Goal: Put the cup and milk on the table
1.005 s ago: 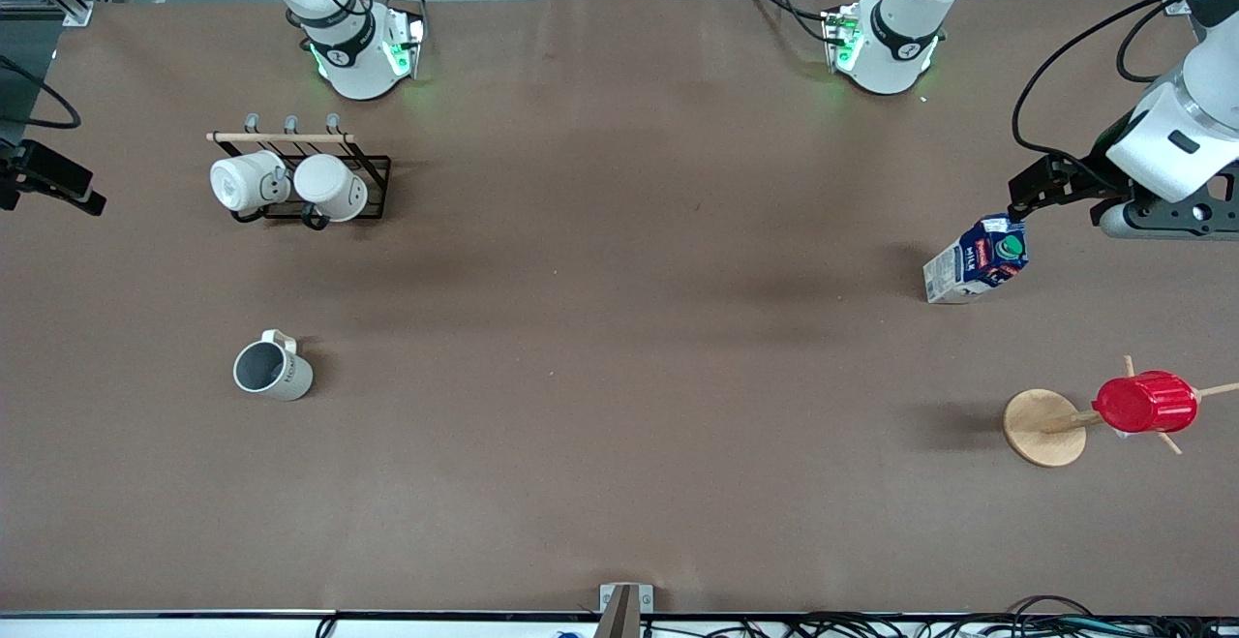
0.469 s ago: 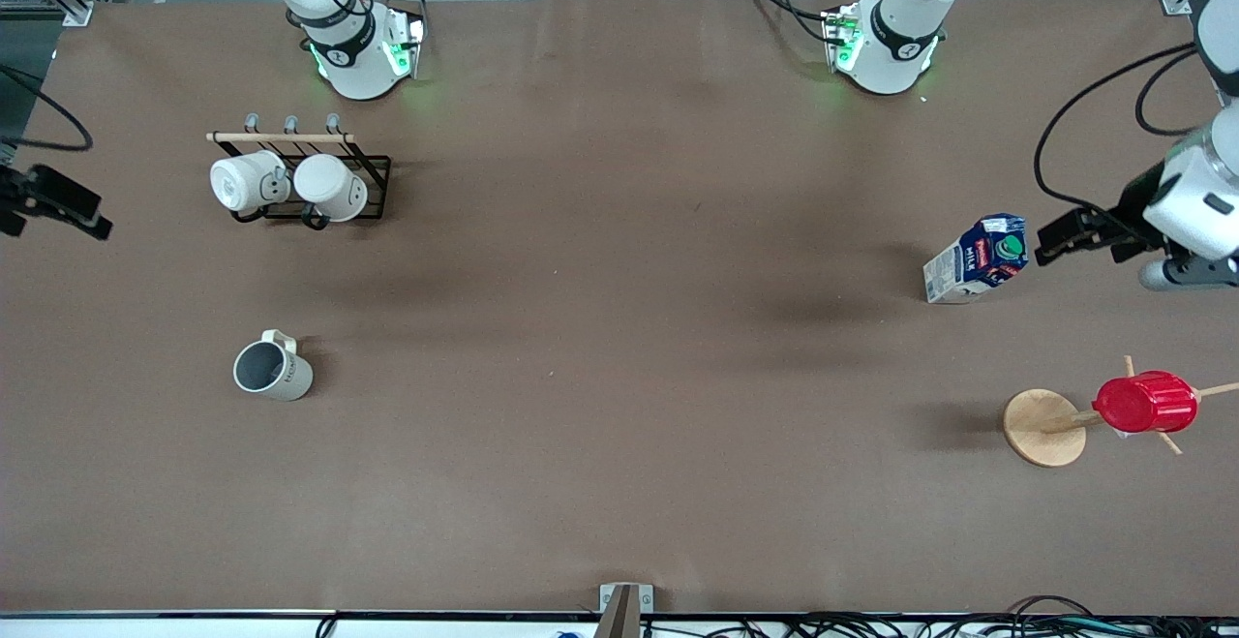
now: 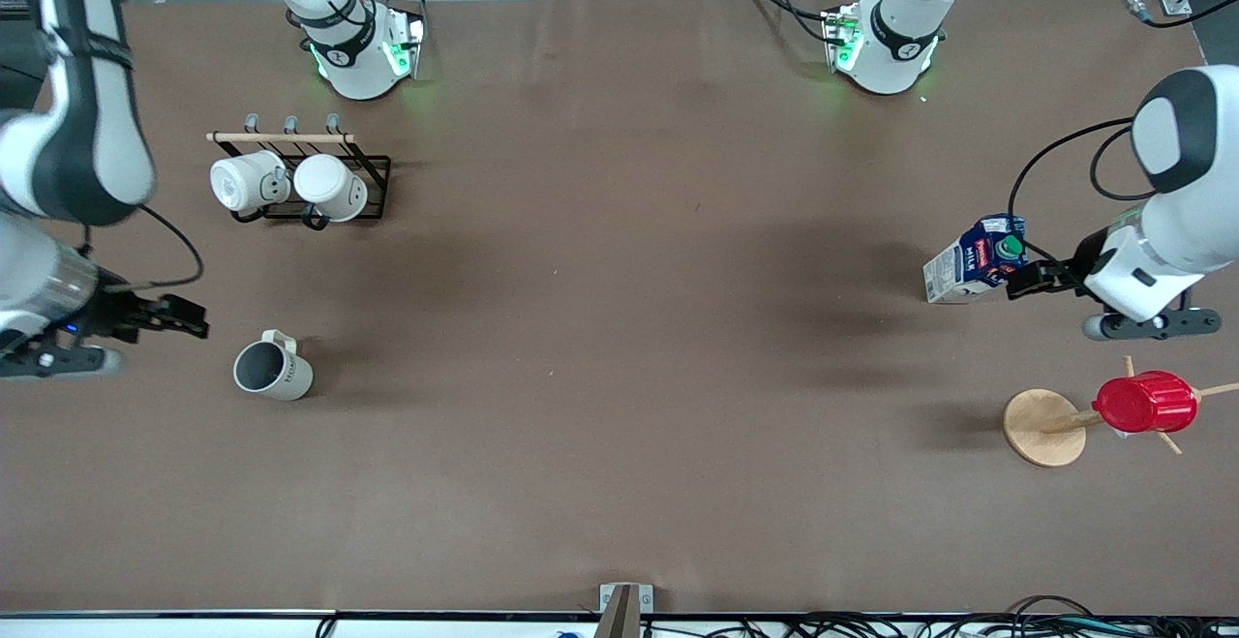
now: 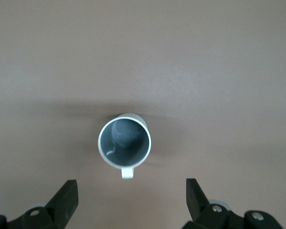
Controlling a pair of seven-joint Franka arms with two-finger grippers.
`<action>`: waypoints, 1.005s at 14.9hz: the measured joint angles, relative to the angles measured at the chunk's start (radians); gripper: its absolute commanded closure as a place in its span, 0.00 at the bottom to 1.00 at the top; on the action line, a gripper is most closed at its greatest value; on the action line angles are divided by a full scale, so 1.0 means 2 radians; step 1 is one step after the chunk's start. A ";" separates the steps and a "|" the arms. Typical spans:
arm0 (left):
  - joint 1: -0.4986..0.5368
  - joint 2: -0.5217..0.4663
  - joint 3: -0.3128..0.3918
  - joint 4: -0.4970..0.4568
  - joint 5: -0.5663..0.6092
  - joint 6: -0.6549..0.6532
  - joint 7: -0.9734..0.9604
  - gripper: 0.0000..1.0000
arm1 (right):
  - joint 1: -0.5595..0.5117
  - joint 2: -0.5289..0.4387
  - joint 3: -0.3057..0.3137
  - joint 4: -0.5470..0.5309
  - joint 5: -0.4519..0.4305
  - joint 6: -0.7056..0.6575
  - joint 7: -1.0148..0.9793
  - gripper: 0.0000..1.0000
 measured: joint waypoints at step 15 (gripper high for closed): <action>0.012 -0.015 0.000 -0.120 0.011 0.060 0.008 0.08 | 0.000 0.100 -0.001 -0.064 0.000 0.193 -0.038 0.46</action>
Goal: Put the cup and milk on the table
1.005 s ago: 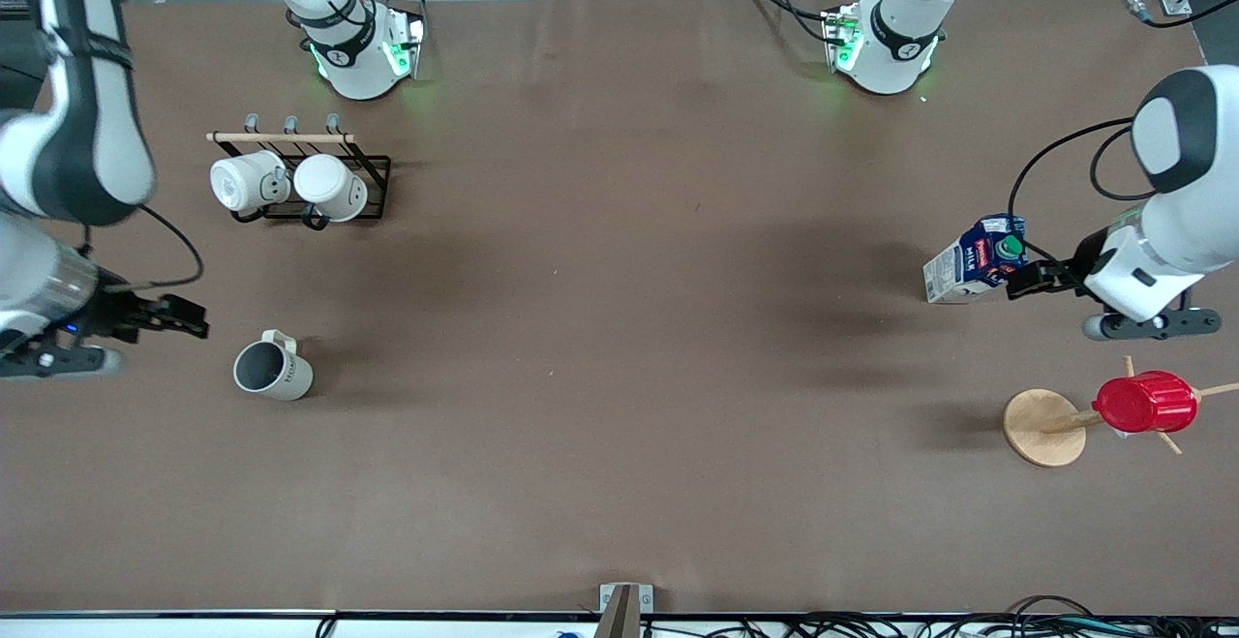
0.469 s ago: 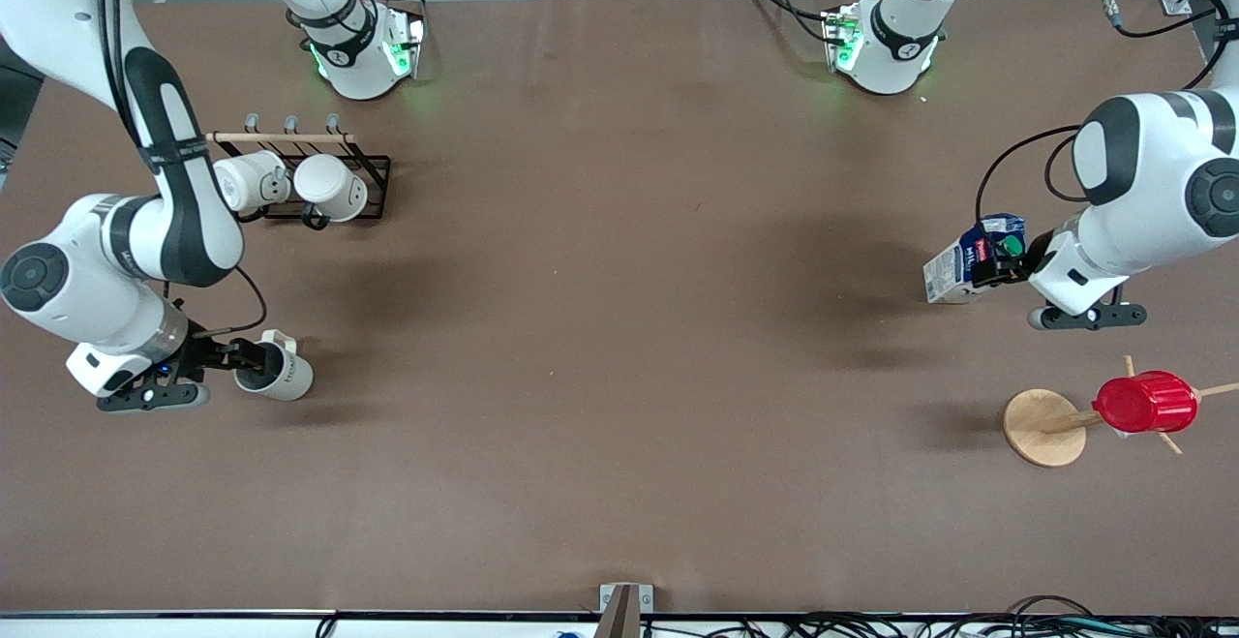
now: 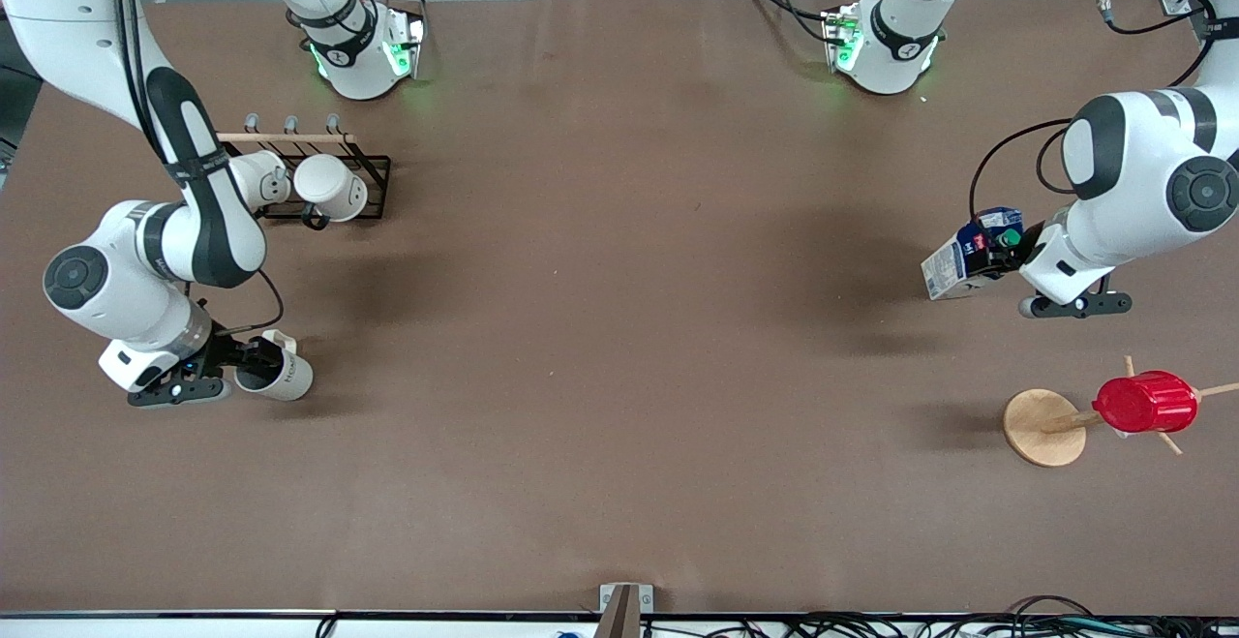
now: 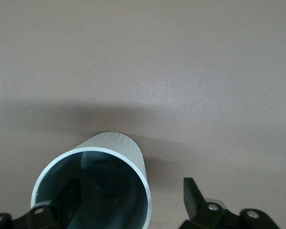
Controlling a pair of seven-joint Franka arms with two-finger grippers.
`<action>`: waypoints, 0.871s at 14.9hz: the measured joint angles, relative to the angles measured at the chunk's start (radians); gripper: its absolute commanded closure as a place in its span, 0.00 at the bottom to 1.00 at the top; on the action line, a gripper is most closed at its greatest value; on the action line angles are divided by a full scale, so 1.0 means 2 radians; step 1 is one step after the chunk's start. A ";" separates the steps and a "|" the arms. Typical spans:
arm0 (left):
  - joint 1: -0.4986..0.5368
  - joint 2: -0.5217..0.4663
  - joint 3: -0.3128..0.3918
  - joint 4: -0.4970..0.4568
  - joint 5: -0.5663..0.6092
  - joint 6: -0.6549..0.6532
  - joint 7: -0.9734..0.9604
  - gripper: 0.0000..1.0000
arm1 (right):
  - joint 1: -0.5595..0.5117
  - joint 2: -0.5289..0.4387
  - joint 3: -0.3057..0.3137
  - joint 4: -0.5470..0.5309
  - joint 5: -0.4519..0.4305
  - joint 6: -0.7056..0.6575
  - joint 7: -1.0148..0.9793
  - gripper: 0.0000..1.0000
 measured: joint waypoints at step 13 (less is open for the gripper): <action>0.035 -0.020 0.000 -0.032 0.000 0.004 0.008 0.08 | 0.007 -0.020 0.008 0.022 0.000 -0.064 0.001 1.00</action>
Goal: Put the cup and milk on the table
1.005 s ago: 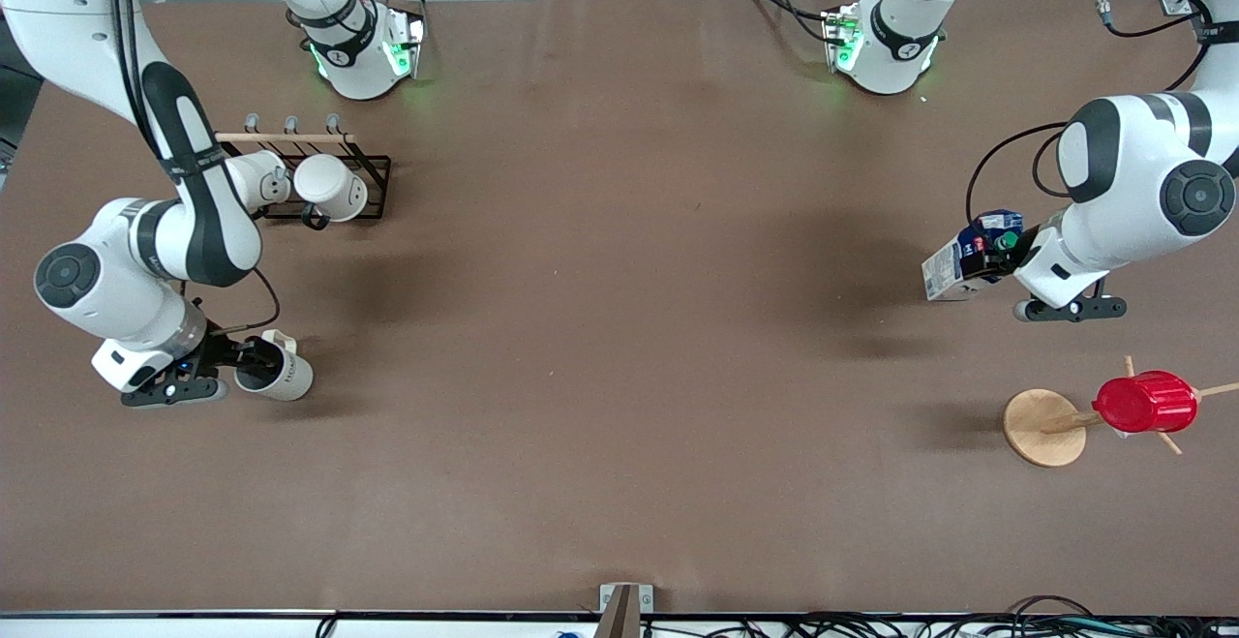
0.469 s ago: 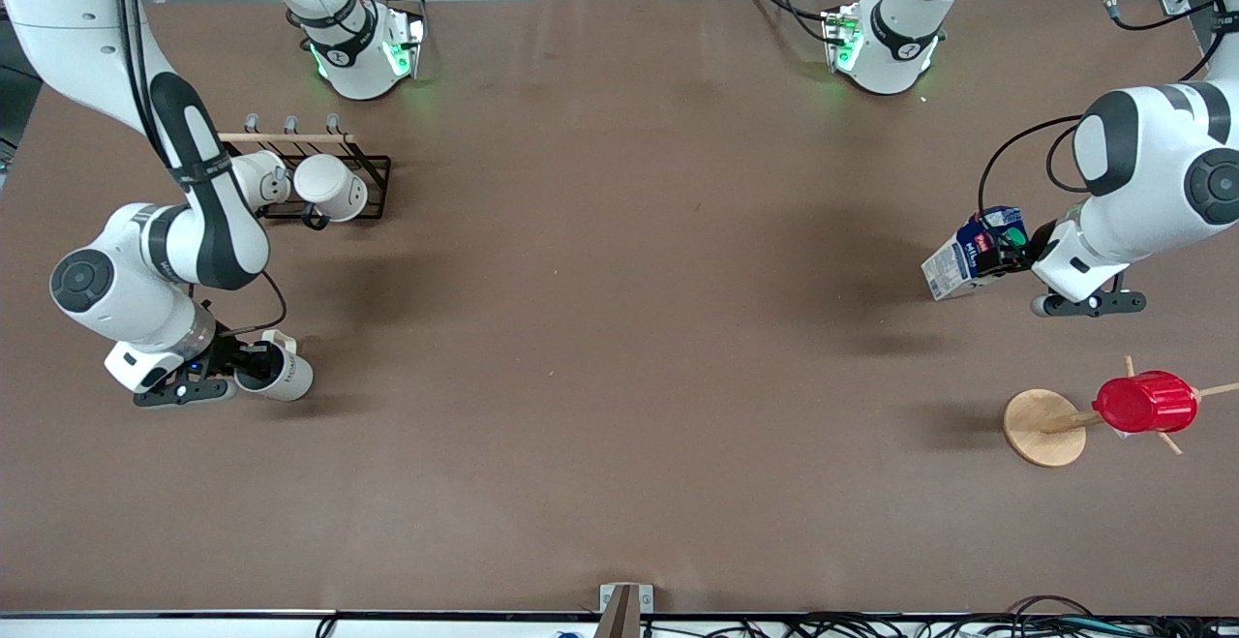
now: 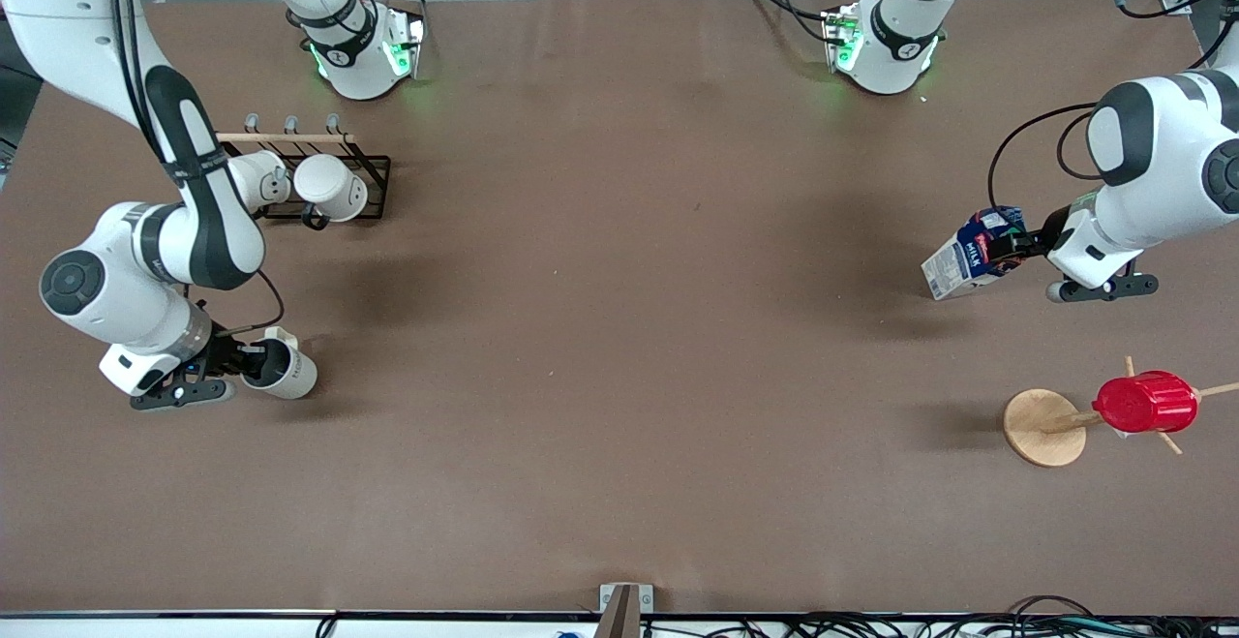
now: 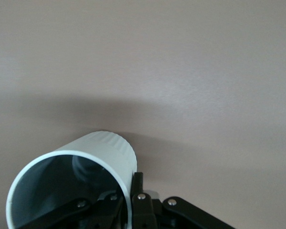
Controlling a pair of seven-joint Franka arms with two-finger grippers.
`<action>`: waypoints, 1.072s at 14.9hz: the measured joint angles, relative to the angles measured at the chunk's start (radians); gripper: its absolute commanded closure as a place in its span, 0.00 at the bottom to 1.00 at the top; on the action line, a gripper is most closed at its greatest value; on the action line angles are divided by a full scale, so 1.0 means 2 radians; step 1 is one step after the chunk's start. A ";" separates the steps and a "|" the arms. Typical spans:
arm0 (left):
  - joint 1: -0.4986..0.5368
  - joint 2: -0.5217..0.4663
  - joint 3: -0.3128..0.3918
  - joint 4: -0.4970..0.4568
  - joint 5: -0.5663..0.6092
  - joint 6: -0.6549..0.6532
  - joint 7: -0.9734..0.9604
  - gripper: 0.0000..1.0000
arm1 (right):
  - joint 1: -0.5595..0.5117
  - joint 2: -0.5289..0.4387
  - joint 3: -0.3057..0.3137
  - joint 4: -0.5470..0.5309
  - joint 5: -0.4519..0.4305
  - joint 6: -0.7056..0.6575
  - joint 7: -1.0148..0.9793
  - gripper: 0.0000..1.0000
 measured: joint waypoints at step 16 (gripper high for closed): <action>-0.004 -0.002 -0.005 -0.019 0.000 0.005 -0.008 0.87 | 0.128 0.027 0.223 0.099 -0.100 -0.107 0.586 1.00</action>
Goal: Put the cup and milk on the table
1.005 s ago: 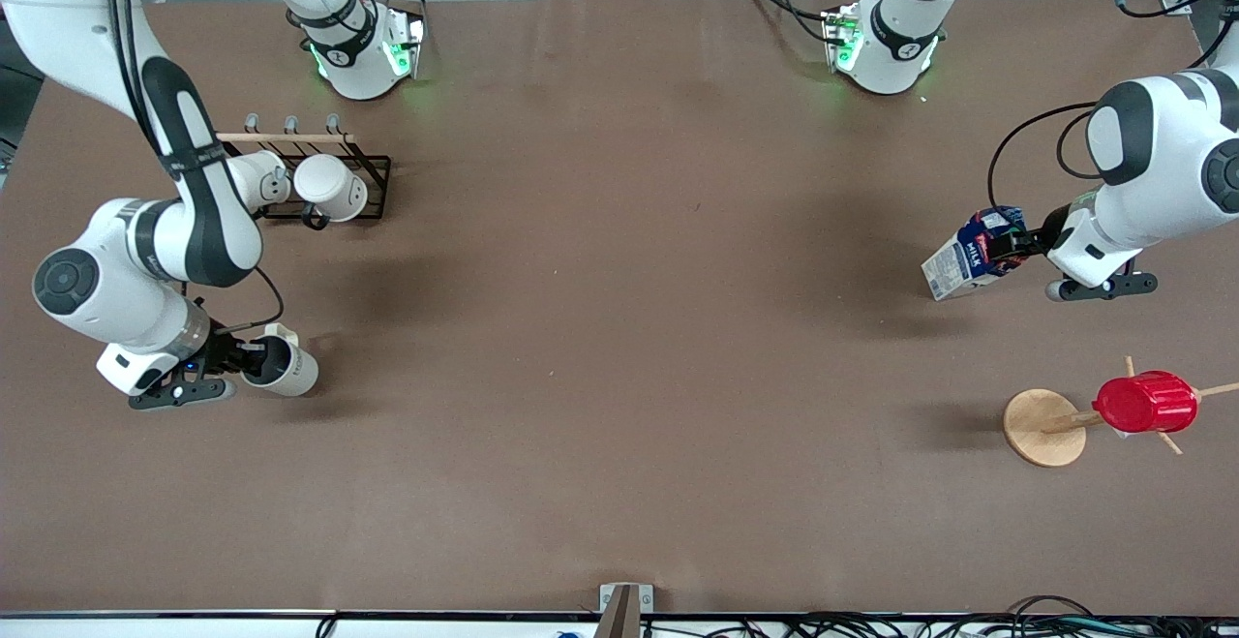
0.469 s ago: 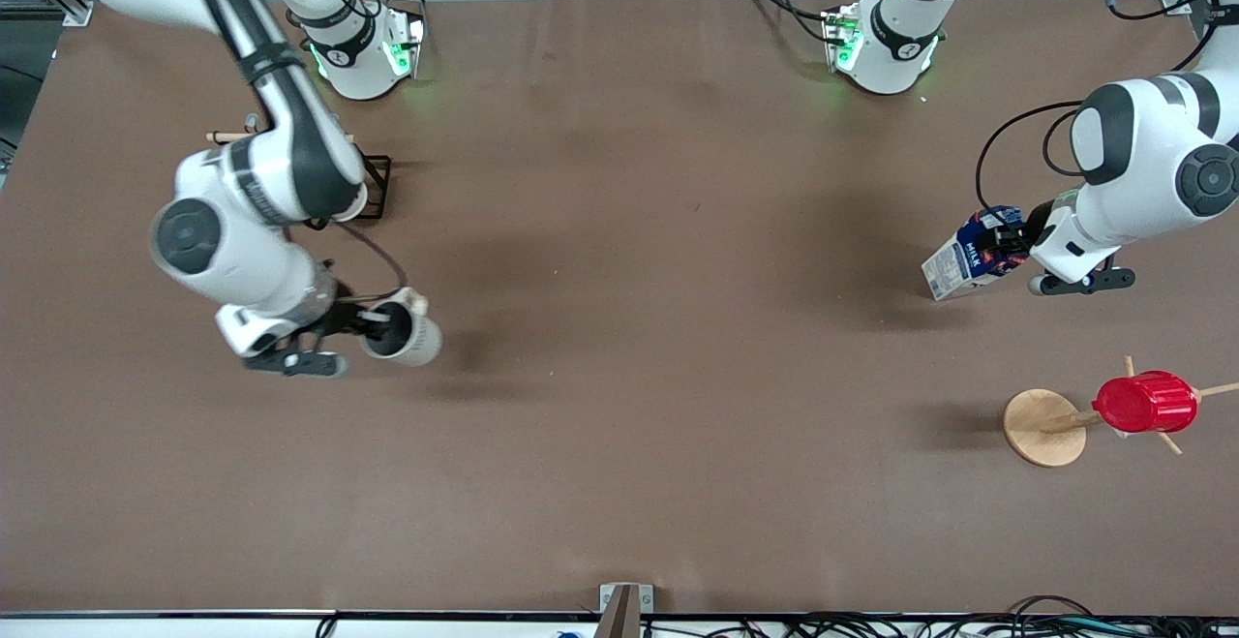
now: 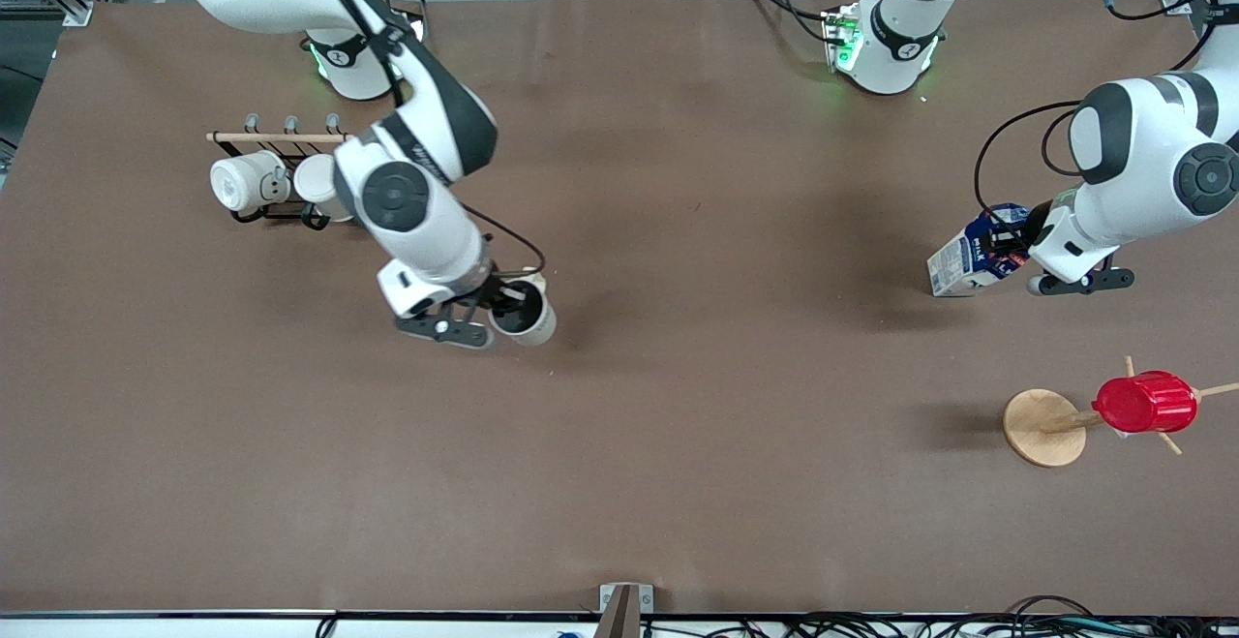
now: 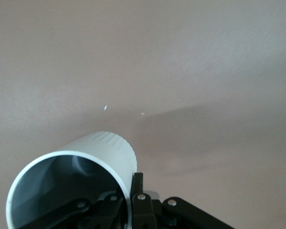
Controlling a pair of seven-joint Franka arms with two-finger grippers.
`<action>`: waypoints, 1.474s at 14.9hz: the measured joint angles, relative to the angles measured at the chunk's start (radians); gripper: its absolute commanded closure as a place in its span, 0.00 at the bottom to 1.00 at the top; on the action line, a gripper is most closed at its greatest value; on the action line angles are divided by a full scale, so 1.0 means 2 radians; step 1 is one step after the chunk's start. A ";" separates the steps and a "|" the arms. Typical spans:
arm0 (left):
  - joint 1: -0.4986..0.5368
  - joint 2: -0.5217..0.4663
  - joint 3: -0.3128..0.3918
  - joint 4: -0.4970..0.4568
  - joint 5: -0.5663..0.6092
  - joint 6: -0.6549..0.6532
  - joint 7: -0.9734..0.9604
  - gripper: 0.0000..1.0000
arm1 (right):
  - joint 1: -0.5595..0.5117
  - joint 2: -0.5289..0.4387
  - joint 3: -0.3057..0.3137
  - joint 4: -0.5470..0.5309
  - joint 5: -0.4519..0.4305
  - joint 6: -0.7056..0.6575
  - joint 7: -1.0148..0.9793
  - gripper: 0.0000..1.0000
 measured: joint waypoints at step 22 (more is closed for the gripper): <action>-0.064 0.072 -0.022 0.149 0.000 0.000 -0.001 0.92 | 0.086 0.101 0.007 0.059 -0.086 0.039 0.123 0.00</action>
